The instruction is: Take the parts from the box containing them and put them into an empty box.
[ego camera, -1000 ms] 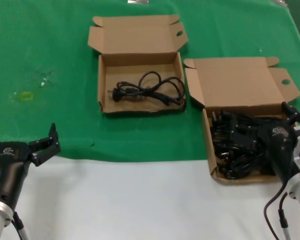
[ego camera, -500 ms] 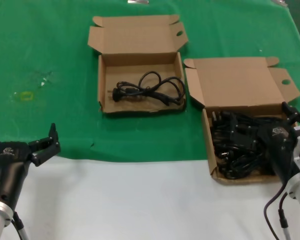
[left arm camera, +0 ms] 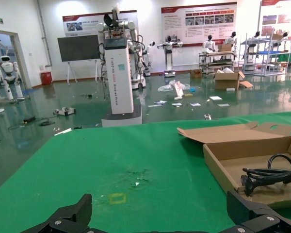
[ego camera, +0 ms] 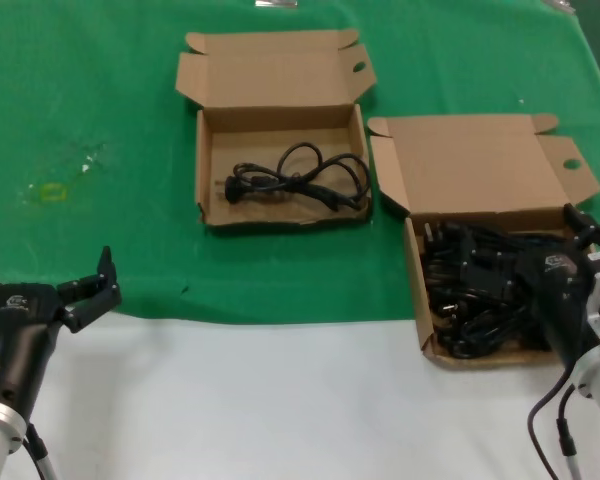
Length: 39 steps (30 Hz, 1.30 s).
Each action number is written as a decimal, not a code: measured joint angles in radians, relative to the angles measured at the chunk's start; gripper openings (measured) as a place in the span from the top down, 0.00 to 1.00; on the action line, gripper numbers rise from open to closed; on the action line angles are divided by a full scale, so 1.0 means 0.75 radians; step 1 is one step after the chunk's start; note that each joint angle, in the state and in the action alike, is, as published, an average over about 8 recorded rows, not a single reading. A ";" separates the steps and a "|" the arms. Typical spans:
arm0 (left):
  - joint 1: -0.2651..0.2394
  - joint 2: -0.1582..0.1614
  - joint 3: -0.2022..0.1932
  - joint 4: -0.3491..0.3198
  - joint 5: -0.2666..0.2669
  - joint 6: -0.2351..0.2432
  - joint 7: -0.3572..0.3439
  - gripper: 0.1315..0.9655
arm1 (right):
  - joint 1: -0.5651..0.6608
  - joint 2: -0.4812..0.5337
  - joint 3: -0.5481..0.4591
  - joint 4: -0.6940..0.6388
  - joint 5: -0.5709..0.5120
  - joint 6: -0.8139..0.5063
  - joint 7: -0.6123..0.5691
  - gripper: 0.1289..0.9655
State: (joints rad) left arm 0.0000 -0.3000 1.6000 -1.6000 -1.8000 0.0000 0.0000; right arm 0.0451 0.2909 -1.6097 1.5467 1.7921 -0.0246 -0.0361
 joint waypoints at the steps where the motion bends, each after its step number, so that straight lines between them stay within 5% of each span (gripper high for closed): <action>1: 0.000 0.000 0.000 0.000 0.000 0.000 0.000 0.00 | 0.000 0.000 0.000 0.000 0.000 0.000 0.000 0.00; 39: 0.000 0.000 0.000 0.000 0.000 0.000 0.000 0.00 | 0.000 0.000 0.000 0.000 0.000 0.000 0.000 0.00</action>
State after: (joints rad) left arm 0.0000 -0.3000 1.6000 -1.6000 -1.8000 0.0000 0.0000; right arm 0.0451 0.2909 -1.6097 1.5467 1.7921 -0.0246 -0.0361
